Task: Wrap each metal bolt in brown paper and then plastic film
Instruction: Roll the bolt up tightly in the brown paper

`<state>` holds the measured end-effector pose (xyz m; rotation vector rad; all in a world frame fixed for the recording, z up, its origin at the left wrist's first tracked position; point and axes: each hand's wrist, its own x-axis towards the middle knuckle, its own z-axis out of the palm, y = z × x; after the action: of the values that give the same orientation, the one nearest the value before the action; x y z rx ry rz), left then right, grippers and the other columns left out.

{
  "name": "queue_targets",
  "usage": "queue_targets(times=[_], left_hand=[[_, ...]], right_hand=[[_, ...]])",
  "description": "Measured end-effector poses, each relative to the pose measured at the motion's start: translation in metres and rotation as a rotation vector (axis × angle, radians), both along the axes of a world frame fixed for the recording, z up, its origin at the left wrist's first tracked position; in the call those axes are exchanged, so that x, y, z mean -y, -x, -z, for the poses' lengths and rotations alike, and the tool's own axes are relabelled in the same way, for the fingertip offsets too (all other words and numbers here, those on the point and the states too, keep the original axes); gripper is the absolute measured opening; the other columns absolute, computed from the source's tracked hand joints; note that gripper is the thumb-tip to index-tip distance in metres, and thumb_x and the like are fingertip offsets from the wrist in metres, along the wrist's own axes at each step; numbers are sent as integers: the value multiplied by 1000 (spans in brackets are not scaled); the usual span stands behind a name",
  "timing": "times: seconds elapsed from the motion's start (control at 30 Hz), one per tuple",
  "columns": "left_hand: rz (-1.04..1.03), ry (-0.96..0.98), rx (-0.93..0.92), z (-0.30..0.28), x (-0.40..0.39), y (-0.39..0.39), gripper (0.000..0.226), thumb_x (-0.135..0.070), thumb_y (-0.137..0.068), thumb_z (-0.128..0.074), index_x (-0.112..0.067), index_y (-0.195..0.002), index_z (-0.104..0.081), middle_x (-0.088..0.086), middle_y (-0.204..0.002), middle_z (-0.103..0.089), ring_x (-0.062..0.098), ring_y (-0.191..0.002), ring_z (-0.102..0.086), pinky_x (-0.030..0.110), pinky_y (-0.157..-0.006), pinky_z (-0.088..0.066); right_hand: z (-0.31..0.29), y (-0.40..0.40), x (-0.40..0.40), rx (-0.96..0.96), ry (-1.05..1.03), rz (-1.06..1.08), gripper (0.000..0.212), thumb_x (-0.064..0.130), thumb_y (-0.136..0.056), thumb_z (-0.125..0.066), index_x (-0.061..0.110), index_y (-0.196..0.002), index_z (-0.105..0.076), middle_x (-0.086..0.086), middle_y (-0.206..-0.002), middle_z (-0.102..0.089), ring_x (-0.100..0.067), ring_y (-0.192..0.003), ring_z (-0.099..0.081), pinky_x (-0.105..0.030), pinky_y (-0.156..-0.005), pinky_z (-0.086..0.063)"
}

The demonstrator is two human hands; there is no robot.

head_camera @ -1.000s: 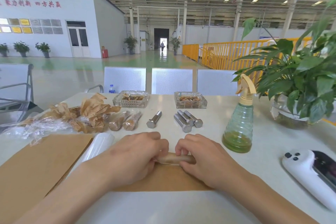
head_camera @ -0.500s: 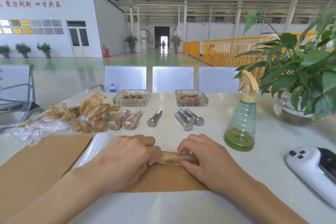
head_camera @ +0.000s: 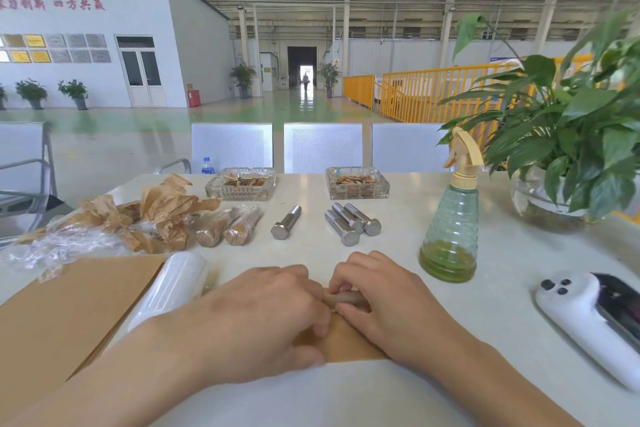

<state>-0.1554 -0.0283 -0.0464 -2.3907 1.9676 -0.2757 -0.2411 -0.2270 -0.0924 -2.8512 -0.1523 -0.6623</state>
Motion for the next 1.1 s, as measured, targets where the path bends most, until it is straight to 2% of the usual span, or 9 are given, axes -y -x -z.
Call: queue_targets(times=[0.13,0.27,0.43,0.7,0.83,0.9,0.97,1.03,1.1], left_hand=[[-16,-23,37,1,7,9,14,-34,-91,-48,-31,-103,-52,-9,-104,-61,19,-99,-57,30,-74,-40],[-67,-4,137,10,12,15,33,-13,-91,-50,-31,-117,-42,-6,-112,-56,22,-106,-54,33,-81,-35],[-136,11,155,11,8,7,22,-25,-93,-49,-32,-114,-46,-8,-110,-48,19,-106,-45,33,-84,-34],[-207,160,8,10,2,-6,13,-41,-89,-46,-33,-97,-52,-12,-97,-53,16,-92,-58,33,-65,-41],[-258,240,19,10,3,-6,21,-45,-90,-44,-34,-99,-58,-10,-93,-61,20,-87,-61,33,-63,-38],[-286,265,5,11,4,-8,23,-45,-90,-43,-33,-98,-60,-9,-92,-64,21,-87,-62,34,-65,-43],[-312,278,-22,12,5,-10,22,-43,-90,-44,-31,-95,-61,-7,-88,-66,24,-85,-62,37,-69,-49],[-352,284,-17,13,7,-11,21,-42,-90,-44,-33,-100,-60,-7,-90,-68,25,-88,-64,37,-72,-51],[-387,317,-29,15,10,-12,21,-39,-91,-43,-38,-109,-54,-6,-92,-70,26,-90,-64,36,-70,-48]], right_hand=[[0,-1,0,2,9,-2,17,38,-87,-59,38,-102,-51,18,-101,-53,-6,-96,-44,-34,-75,-50],[-3,-1,-1,11,10,-5,11,35,-83,-56,35,-94,-53,15,-92,-54,-9,-91,-42,-34,-72,-48],[-8,-4,1,-27,-53,-32,15,32,-84,-66,31,-88,-52,11,-89,-50,-9,-83,-51,-36,-73,-49],[-31,-8,-6,-141,15,49,7,36,-86,-64,31,-89,-67,10,-89,-65,-14,-89,-60,-37,-76,-52],[-48,-5,-9,-257,14,59,35,47,-87,-49,20,-77,-67,2,-75,-66,-20,-78,-61,-42,-67,-54],[-53,-2,-10,-317,2,90,58,69,-80,-42,15,-65,-58,0,-61,-54,-17,-62,-52,-37,-52,-44],[-58,1,-11,-386,-29,123,66,81,-70,-46,16,-61,-53,3,-57,-45,-13,-54,-43,-33,-47,-33],[-60,1,-9,-412,9,112,56,72,-73,-51,17,-69,-61,4,-63,-51,-15,-63,-52,-34,-51,-38],[-60,-1,-10,-377,63,98,31,45,-83,-53,19,-81,-68,-1,-73,-59,-23,-79,-59,-35,-58,-46]])
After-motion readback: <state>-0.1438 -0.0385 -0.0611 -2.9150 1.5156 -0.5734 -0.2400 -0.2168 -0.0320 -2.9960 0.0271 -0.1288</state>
